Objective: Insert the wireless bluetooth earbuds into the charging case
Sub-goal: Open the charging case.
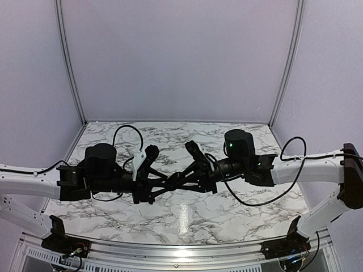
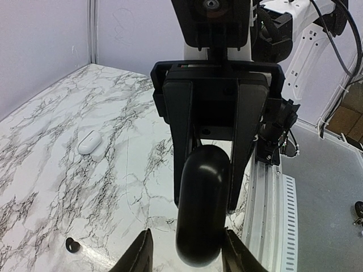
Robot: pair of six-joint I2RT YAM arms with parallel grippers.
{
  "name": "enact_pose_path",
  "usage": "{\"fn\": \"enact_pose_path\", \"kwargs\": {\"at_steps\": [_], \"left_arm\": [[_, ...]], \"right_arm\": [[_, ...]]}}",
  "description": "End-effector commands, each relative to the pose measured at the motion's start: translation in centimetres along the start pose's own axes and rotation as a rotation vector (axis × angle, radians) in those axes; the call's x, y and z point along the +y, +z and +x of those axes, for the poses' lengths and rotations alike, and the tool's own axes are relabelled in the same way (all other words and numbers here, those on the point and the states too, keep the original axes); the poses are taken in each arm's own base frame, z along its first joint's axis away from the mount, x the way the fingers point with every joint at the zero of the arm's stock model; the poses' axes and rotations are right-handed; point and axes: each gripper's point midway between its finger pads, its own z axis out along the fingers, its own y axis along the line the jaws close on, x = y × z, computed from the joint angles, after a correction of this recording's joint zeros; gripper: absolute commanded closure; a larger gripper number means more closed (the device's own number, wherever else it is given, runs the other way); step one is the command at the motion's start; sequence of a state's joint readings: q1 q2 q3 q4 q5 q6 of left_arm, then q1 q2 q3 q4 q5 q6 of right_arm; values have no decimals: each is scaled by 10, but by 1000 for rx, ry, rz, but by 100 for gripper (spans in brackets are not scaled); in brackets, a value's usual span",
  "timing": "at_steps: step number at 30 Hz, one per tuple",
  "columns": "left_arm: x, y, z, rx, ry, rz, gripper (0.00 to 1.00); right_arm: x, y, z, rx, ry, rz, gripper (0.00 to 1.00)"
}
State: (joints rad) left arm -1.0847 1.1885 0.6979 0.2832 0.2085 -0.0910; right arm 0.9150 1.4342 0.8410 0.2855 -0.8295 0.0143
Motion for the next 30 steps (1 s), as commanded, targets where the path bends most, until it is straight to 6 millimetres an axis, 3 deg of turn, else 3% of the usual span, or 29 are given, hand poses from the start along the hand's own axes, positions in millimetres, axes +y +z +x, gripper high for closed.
{"fn": "enact_pose_path", "kwargs": {"at_steps": [1, 30], "left_arm": [[20, -8, -10, -36, -19, -78, 58], [10, -16, -13, -47, -43, -17, 55]], "right_arm": [[16, 2, -3, 4, -4, -93, 100], [17, 2, -1, -2, 3, -103, 100]]}}
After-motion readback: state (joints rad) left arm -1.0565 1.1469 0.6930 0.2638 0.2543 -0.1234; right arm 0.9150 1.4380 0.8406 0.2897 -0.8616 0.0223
